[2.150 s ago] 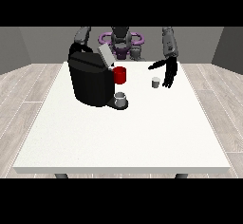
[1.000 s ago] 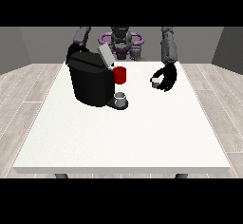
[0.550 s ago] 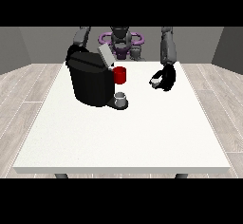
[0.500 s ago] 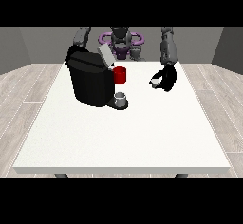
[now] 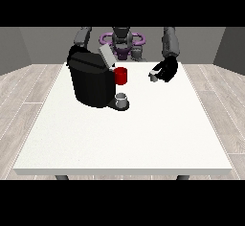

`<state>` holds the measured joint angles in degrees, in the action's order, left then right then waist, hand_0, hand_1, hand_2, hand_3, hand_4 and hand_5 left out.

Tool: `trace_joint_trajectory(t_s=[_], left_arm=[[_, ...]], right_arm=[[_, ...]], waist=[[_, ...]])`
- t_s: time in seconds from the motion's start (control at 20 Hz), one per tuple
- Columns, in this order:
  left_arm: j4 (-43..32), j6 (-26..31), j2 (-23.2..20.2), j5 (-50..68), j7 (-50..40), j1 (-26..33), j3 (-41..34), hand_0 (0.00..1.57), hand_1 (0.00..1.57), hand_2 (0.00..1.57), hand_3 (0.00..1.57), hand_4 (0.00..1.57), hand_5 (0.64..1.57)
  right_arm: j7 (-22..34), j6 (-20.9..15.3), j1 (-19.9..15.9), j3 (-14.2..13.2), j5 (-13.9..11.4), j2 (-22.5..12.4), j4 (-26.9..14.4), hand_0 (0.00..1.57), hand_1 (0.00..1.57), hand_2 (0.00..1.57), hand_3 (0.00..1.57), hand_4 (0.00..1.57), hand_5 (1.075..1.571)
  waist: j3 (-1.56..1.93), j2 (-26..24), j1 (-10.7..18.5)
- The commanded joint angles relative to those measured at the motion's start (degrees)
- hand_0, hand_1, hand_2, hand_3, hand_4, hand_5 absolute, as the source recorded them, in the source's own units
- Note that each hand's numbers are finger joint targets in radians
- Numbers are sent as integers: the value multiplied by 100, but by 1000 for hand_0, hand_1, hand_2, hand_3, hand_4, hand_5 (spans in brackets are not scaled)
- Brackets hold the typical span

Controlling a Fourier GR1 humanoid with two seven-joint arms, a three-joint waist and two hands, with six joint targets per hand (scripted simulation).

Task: Insert the coffee pod into the coffee machine and close the lid

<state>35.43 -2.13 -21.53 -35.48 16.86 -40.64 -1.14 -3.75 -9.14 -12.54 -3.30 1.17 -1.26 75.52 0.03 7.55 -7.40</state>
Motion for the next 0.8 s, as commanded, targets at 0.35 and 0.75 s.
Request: trace_joint_trajectory(t_s=[0.35, 0.75], left_arm=[[363, 910, -289, 92, -281, -1023, -182, 1252, 1252, 1329, 1292, 573, 1571], [354, 1064, -484, 30, -664, -1586, -339, 1256, 1256, 1327, 1277, 536, 1571]], right_arm=[[-304, 97, -275, 2, 14, 10, -365, 0, 0, 0, 0, 492, 1571], [43, 294, -377, 71, 153, -44, -109, 0, 0, 0, 0, 500, 1571]], waist=[[-2, 40, -141], [-2, -21, -505]])
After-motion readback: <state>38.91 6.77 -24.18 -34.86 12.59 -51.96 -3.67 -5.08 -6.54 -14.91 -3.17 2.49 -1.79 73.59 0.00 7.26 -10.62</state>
